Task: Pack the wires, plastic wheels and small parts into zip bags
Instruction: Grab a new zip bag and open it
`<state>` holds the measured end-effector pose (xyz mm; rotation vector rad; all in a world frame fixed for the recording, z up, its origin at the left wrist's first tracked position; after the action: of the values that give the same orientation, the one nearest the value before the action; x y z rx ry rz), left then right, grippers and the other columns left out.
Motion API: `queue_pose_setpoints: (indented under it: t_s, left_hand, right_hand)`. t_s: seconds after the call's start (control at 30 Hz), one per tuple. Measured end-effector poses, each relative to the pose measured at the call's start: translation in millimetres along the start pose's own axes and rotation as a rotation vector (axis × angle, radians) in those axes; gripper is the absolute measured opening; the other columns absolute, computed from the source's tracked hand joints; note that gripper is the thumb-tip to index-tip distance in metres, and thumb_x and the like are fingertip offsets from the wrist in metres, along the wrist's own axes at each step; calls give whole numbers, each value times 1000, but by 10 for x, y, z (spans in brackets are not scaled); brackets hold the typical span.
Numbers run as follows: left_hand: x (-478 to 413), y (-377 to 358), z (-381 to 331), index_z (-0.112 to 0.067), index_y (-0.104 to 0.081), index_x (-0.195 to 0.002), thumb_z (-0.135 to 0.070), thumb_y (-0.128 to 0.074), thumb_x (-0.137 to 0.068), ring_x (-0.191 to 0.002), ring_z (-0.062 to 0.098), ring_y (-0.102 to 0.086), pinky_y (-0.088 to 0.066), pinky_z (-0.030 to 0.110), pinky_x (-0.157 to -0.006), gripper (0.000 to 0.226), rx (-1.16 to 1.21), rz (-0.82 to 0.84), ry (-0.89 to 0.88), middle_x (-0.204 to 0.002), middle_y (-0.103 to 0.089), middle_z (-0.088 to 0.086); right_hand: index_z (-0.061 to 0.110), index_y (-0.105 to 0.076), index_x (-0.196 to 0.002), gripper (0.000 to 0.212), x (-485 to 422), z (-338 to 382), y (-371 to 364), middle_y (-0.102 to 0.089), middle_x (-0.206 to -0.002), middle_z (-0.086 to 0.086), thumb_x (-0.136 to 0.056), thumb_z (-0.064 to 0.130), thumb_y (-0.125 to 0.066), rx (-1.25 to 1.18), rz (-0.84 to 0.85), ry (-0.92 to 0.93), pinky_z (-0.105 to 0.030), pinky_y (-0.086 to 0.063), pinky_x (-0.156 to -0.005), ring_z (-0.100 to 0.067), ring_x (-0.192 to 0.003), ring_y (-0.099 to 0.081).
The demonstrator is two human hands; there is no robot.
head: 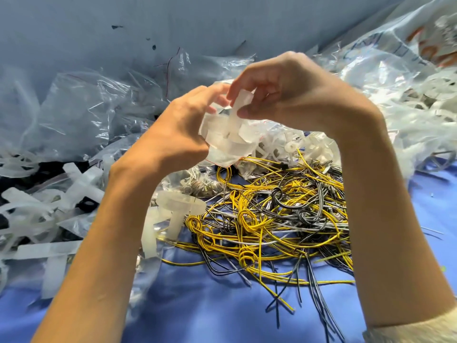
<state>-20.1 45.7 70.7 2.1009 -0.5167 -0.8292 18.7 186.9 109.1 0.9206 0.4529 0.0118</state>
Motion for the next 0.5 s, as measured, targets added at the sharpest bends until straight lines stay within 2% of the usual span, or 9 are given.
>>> queue_pose_setpoints:
  t_s: [0.1,0.27,0.33,0.43,0.5]
  left_hand:
    - [-18,-36,-13,-29,-37,-140,20,-45,-71,-112,2,-48,-33,-4,-82,85,15,31,7,-126,-49,-8]
    - [-35,-49,-51,-21,-34,-145,21,-37,-69,-123,-3,-39,-23,-7,-89,86,30,0,8,-136,-46,-4]
    - [-34,-27,-60,-20,-34,-144,22,-35,-69,-122,-10,-36,-22,-9,-89,86,81,-19,14,-139,-46,-5]
    - [-36,-13,-105,-22,-37,-142,22,-34,-69,-122,-12,-36,-22,-6,-93,85,151,-39,3,-136,-46,-10]
    - [-34,-22,-151,-23,-40,-140,20,-33,-68,-125,-9,-37,-24,-3,-96,84,175,-40,-18,-135,-47,-11]
  right_hand:
    - [28,-72,-97,22,-4,-36,15,-69,-78,5,-78,15,-74,66,-37,-32,-24,-51,-70,-10,-68,-65]
    - [28,-72,-101,26,-27,-26,36,-65,-83,1,-78,16,-75,173,-103,-40,-24,-52,-70,-14,-75,-65]
    - [28,-73,-100,26,-39,-34,42,-61,-78,4,-77,18,-76,183,-133,-47,-21,-49,-66,-12,-72,-62]
    - [24,-73,-95,20,-55,-21,17,-62,-72,11,-76,25,-78,201,-155,-34,-17,-50,-62,-4,-63,-62]
    - [19,-73,-87,14,-70,8,-30,-68,-68,5,-77,28,-77,187,-137,-6,-11,-49,-60,-1,-57,-65]
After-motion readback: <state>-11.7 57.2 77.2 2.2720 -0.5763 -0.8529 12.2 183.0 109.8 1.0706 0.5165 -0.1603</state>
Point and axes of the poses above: each hand's wrist, its own x-axis away from the middle knuckle, its own y-axis out of the back of the hand, z = x × y, the point moved 5 cm from there along -x, towards the middle knuckle
